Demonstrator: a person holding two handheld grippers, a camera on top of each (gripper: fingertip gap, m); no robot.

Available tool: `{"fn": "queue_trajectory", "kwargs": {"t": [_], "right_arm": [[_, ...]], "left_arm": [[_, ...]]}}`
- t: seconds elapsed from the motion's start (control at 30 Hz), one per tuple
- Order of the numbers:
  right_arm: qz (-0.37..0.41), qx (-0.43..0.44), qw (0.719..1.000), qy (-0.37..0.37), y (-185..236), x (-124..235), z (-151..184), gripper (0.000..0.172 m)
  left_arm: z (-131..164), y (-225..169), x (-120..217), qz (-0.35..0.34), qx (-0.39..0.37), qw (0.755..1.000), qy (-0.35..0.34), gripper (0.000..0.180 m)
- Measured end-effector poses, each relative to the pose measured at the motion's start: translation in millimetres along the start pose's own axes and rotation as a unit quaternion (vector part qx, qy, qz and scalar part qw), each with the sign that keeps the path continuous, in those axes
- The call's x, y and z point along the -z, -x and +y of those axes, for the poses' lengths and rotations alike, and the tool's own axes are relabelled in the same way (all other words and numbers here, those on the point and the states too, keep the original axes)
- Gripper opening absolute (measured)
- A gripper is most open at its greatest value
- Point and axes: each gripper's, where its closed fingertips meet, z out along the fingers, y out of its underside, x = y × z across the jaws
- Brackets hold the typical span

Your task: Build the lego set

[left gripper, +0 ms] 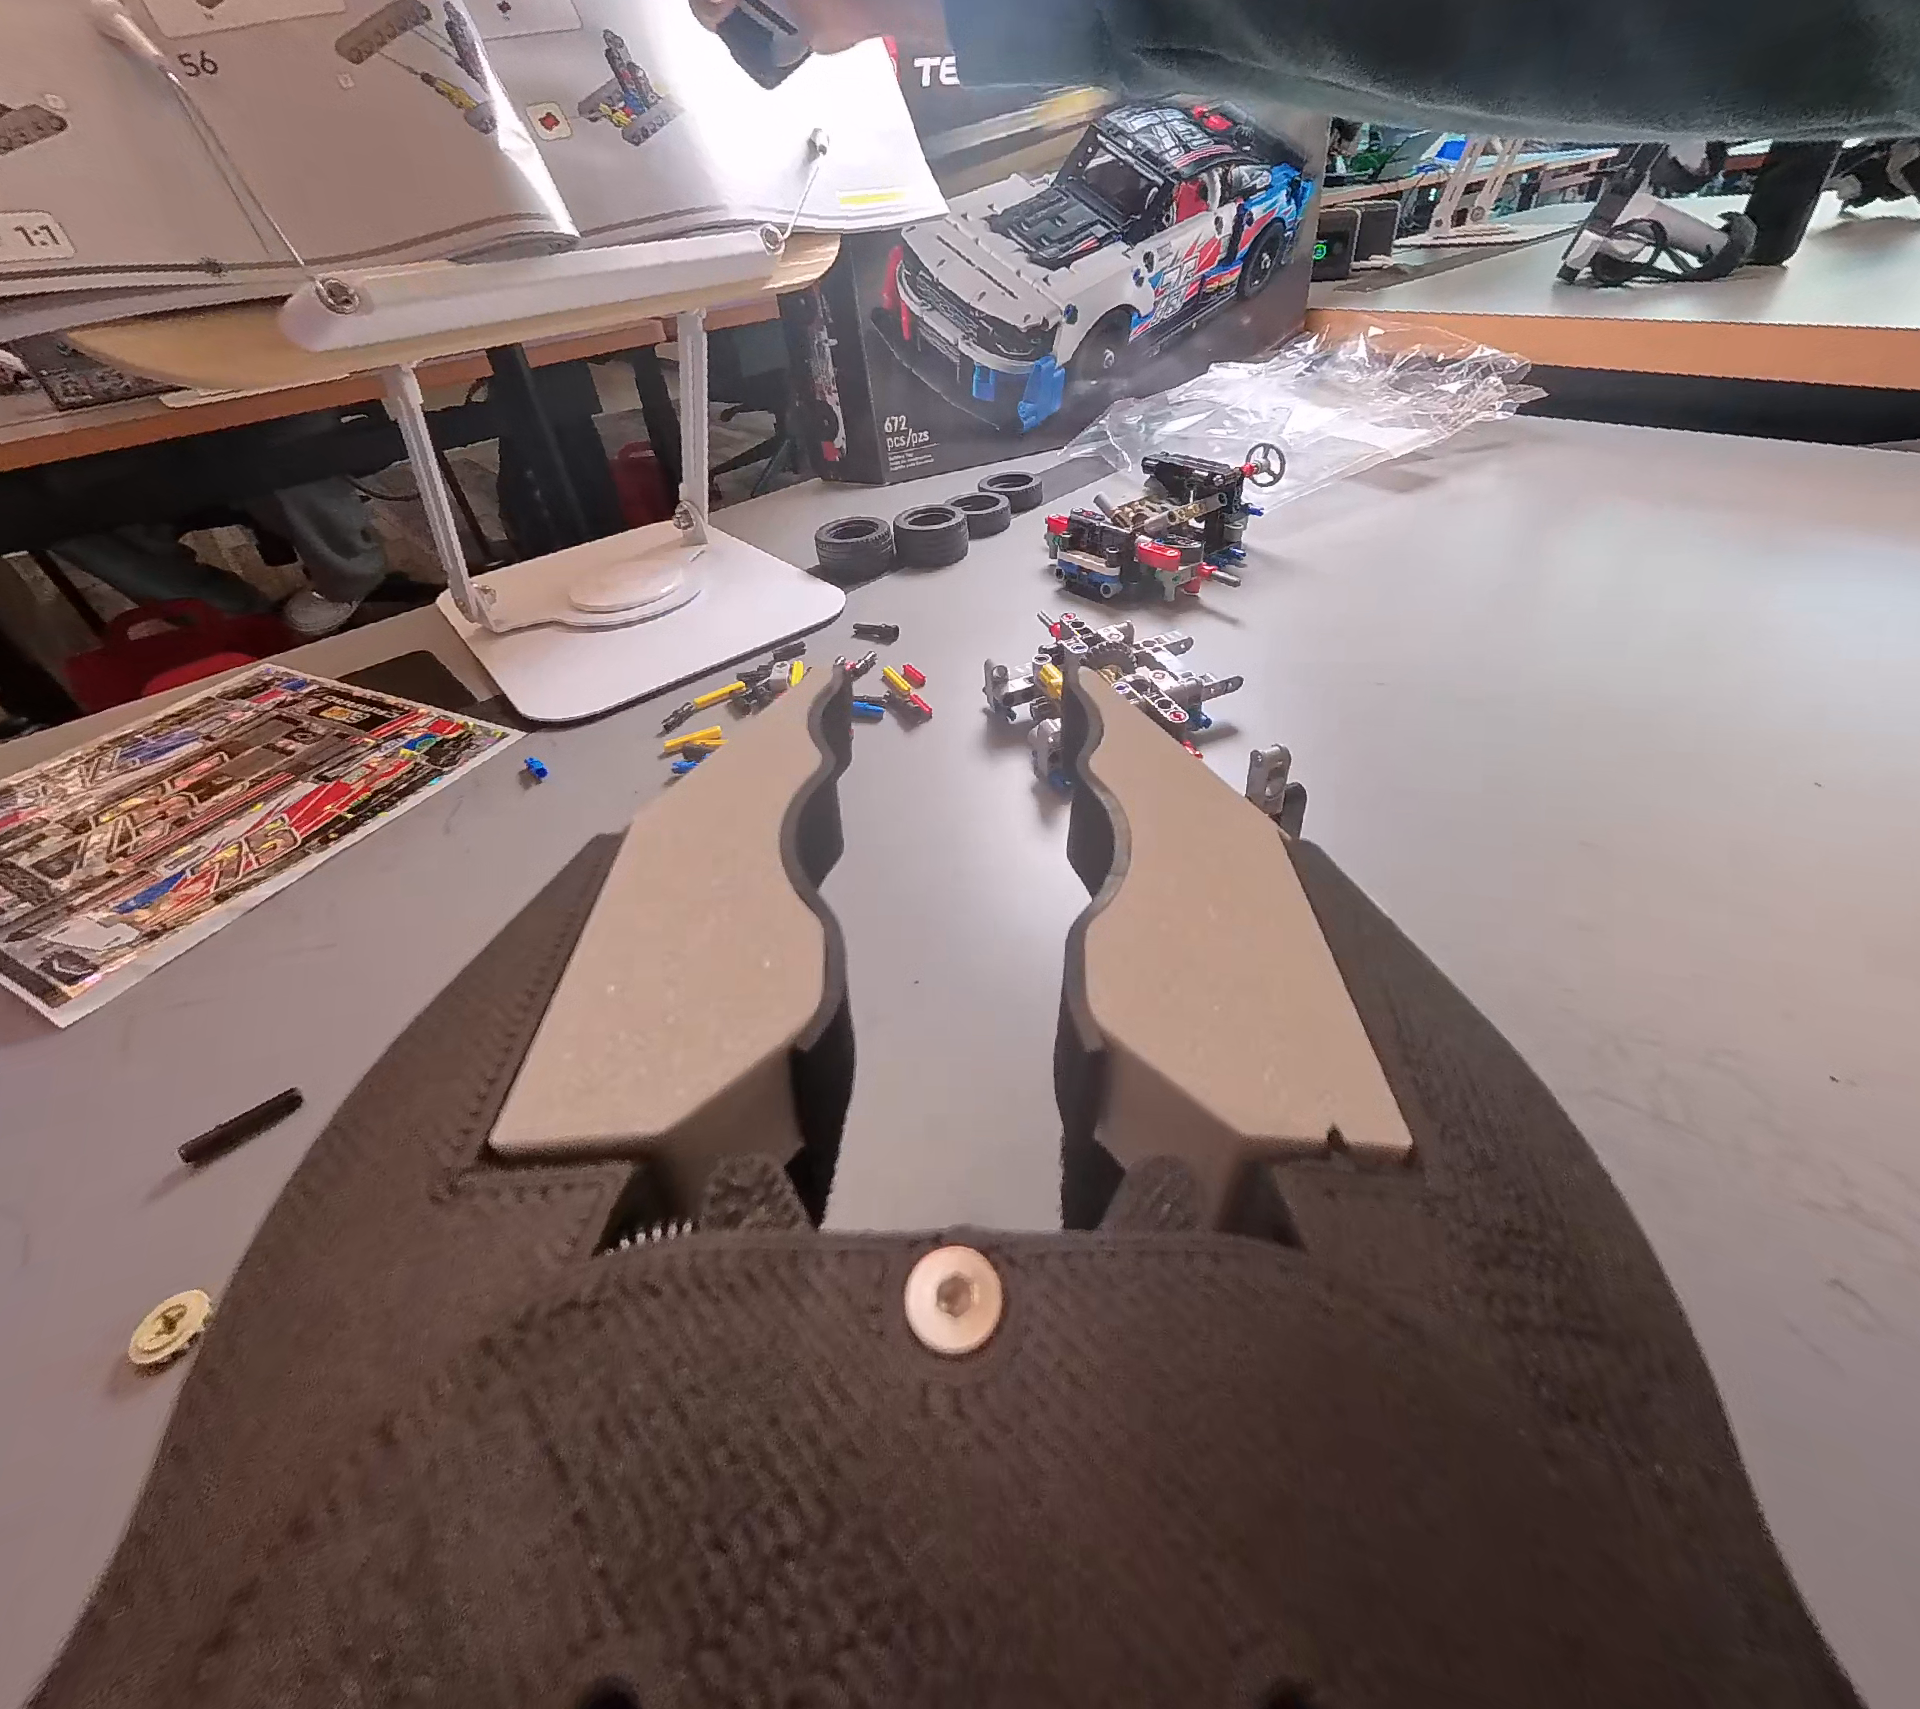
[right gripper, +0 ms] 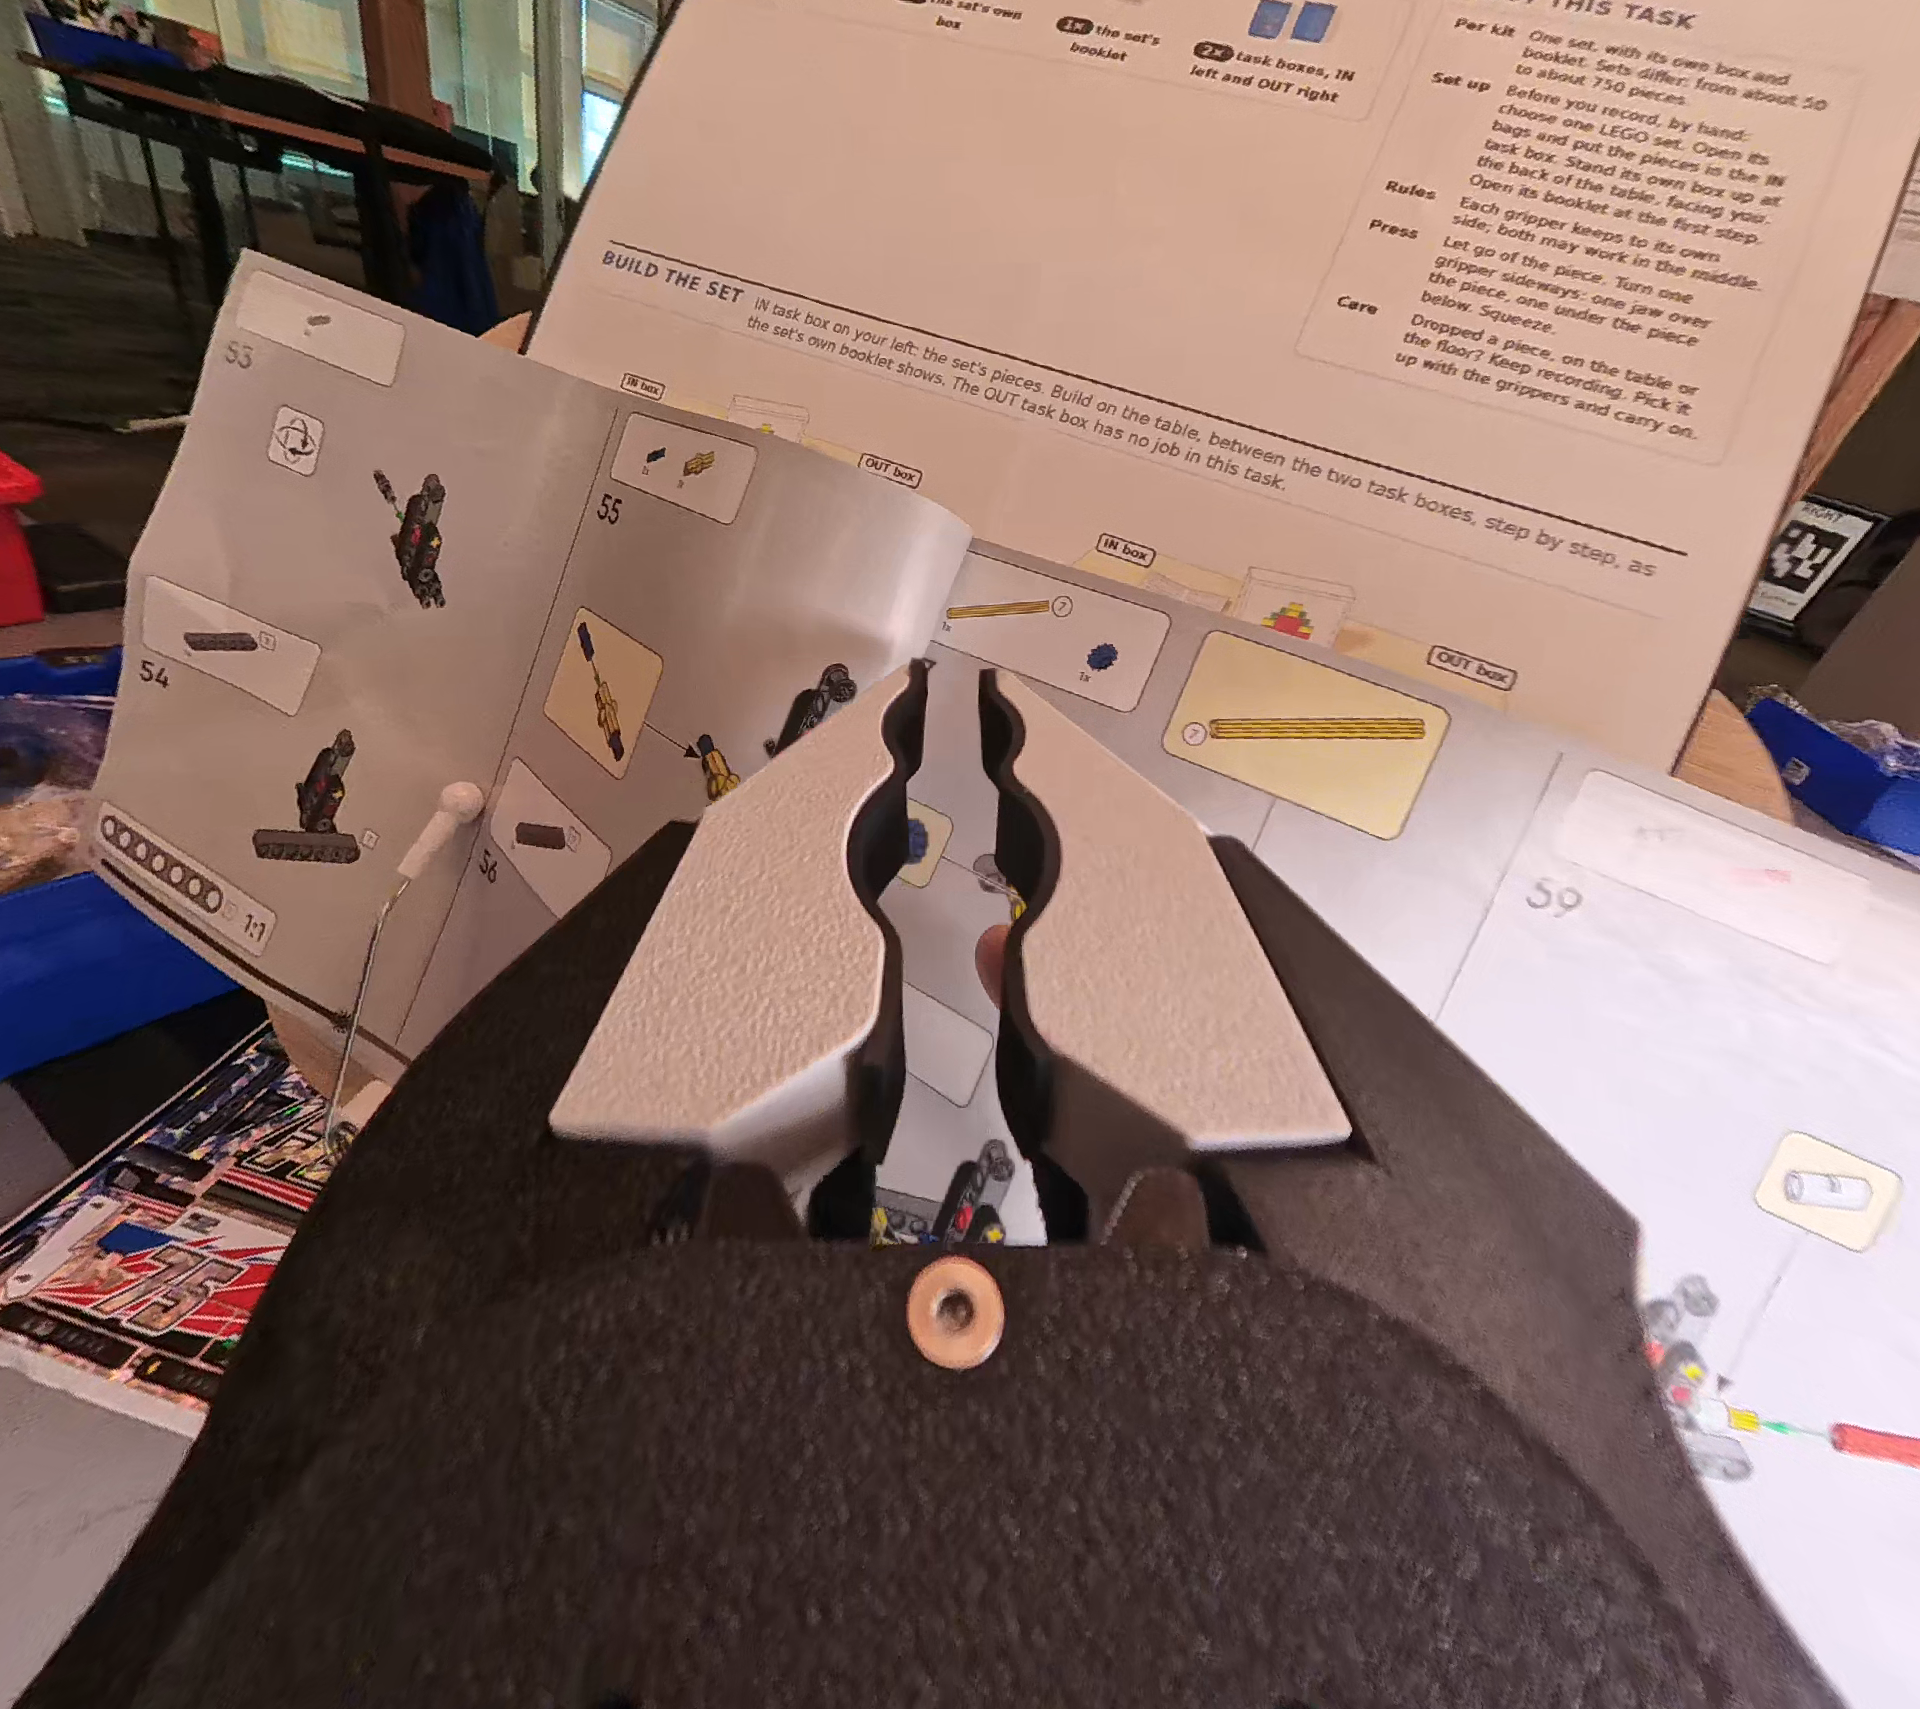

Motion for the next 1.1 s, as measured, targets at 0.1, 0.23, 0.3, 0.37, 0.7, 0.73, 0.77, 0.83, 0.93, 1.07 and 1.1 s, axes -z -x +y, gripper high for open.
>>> {"fn": "queue_trajectory", "kwargs": {"t": [0.1, 0.23, 0.3, 0.37, 0.7, 0.73, 0.77, 0.83, 0.93, 1.07, 1.1], "right_arm": [[-0.003, 0.003, 1.000, -0.001, 4.7, -1.6, -0.4, 0.008], [-0.004, 0.005, 1.000, 0.000, 7.0, -4.3, -4.2, 0.008], [-0.005, 0.007, 1.000, 0.001, 7.9, -5.3, -6.5, 0.008], [-0.004, 0.009, 1.000, 0.002, 8.6, -5.9, -8.0, 0.007], [0.006, 0.010, 1.000, 0.008, -0.9, -2.0, -3.1, 0.007], [0.008, 0.011, 1.000, 0.008, -2.0, -1.9, -3.0, 0.007], [0.008, 0.012, 1.000, 0.008, -2.6, -1.8, -2.8, 0.007], [0.010, 0.014, 1.000, 0.010, -3.4, -2.0, -2.0, 0.007], [0.011, 0.017, 1.000, 0.013, -3.5, -2.5, -0.8, 0.007], [0.009, 0.020, 1.000, 0.013, -1.3, -3.3, -0.9, 0.007], [0.008, 0.020, 1.000, 0.013, -0.6, -3.5, -1.0, 0.007]], "left_arm": [[-0.2, 0.0, 0.1, 0.000, 0.000, 1.000, 0.000, 0.038], [-0.1, -2.1, -0.4, 0.004, -0.002, 1.000, 0.002, 0.038], [-0.6, -3.3, -0.3, 0.007, -0.004, 1.000, 0.001, 0.038], [-1.0, -4.2, -0.3, 0.008, -0.005, 1.000, 0.001, 0.038], [1.1, -1.2, -0.8, 0.003, -0.014, 1.000, 0.006, 0.038], [0.5, -1.3, -0.6, 0.003, -0.014, 1.000, 0.005, 0.038], [0.0, -1.7, -0.7, 0.004, -0.014, 1.000, 0.005, 0.037], [-0.3, -3.2, -1.3, 0.008, -0.015, 1.000, 0.005, 0.037], [-0.2, -6.8, -2.3, 0.015, -0.017, 1.000, 0.006, 0.037], [-0.4, -8.3, -2.4, 0.016, -0.023, 1.000, 0.008, 0.037], [-0.4, -8.0, -2.3, 0.015, -0.022, 1.000, 0.008, 0.037]]}}
